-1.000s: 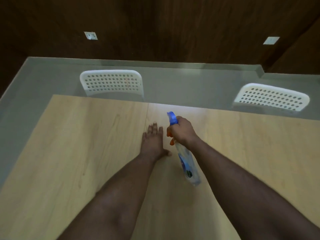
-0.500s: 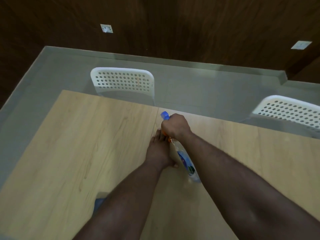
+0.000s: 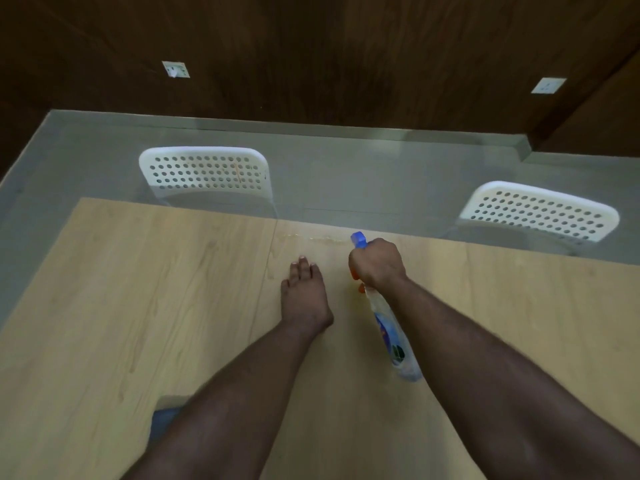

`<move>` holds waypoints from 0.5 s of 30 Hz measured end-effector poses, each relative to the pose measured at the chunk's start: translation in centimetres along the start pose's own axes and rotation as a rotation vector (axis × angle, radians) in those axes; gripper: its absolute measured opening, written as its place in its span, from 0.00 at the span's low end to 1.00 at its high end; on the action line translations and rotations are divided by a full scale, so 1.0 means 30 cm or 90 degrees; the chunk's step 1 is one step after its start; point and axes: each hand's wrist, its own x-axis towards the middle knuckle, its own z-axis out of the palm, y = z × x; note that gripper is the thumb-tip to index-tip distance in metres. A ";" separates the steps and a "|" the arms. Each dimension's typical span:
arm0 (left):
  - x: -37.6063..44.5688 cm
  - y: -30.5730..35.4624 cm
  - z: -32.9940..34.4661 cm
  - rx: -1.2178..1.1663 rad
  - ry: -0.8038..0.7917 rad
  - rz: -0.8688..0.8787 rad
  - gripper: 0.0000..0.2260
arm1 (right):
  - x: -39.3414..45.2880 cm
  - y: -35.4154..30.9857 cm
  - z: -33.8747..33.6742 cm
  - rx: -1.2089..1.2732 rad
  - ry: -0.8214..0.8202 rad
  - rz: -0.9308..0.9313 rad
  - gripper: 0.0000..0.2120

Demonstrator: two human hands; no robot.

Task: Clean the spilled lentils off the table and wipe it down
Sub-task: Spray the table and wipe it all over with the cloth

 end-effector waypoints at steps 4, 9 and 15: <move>-0.036 0.147 0.038 -0.016 -0.024 0.054 0.48 | -0.001 0.105 -0.121 0.043 0.036 0.056 0.06; -0.075 0.279 0.097 -0.017 -0.036 0.097 0.48 | -0.009 0.241 -0.265 0.083 0.086 0.099 0.05; -0.119 0.368 0.169 0.001 -0.034 0.134 0.50 | -0.030 0.399 -0.401 0.130 0.115 0.142 0.09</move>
